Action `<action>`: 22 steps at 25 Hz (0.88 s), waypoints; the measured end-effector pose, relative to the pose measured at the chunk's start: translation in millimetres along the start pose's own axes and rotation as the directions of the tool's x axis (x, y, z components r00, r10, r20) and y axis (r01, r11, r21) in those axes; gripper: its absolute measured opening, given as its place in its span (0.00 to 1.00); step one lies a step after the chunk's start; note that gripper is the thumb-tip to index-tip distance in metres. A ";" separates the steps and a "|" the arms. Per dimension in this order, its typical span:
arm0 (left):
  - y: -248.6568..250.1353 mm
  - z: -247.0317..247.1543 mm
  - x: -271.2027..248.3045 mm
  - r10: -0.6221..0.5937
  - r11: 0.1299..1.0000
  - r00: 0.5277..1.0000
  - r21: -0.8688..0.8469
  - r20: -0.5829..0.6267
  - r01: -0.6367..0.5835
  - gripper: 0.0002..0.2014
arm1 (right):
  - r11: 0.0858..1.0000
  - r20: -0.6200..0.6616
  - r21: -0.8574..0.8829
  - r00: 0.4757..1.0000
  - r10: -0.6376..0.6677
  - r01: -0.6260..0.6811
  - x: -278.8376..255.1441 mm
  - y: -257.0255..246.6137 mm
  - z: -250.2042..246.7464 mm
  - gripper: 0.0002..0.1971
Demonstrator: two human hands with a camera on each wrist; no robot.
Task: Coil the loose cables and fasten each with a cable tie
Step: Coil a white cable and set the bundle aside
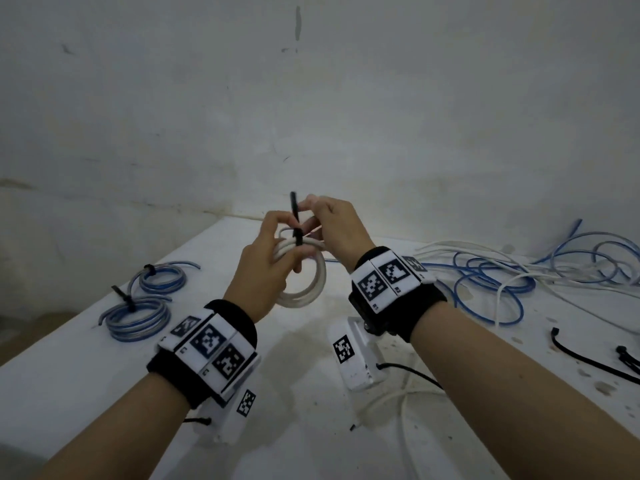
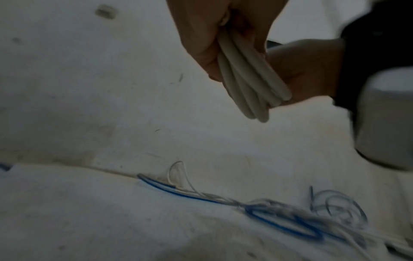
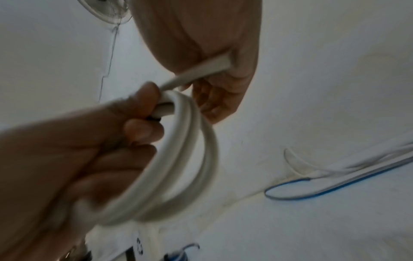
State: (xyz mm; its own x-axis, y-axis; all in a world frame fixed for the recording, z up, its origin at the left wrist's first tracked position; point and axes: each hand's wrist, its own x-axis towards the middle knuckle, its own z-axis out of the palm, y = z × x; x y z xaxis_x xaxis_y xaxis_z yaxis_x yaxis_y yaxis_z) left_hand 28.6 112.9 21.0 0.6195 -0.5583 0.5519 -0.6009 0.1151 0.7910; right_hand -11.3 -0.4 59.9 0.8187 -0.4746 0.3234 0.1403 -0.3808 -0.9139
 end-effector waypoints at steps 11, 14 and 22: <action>-56.6 -114.2 -0.5 -0.497 0.425 0.866 0.883 0.042 0.201 0.25 | 0.945 0.168 -0.231 0.947 0.275 -0.234 19.6 47.9 91.5 0.05; -78.6 -139.6 -11.1 -0.716 0.327 0.671 0.942 0.191 0.080 0.30 | 0.889 0.209 -0.369 0.908 0.364 -0.271 24.3 58.1 111.0 0.12; -95.7 -175.6 -28.3 -0.745 0.252 0.650 0.965 0.151 0.066 0.26 | 0.672 0.280 -0.731 0.845 0.456 -0.120 28.9 71.5 125.5 0.29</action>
State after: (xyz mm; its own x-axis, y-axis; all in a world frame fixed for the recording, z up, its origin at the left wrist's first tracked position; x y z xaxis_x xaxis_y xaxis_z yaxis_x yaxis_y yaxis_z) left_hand 157.3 262.0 -23.9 0.7741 -0.5724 -0.2703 -0.5987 -0.8007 -0.0192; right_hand 92.3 58.2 -26.8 0.9116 -0.3522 -0.2119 -0.4110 -0.7792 -0.4732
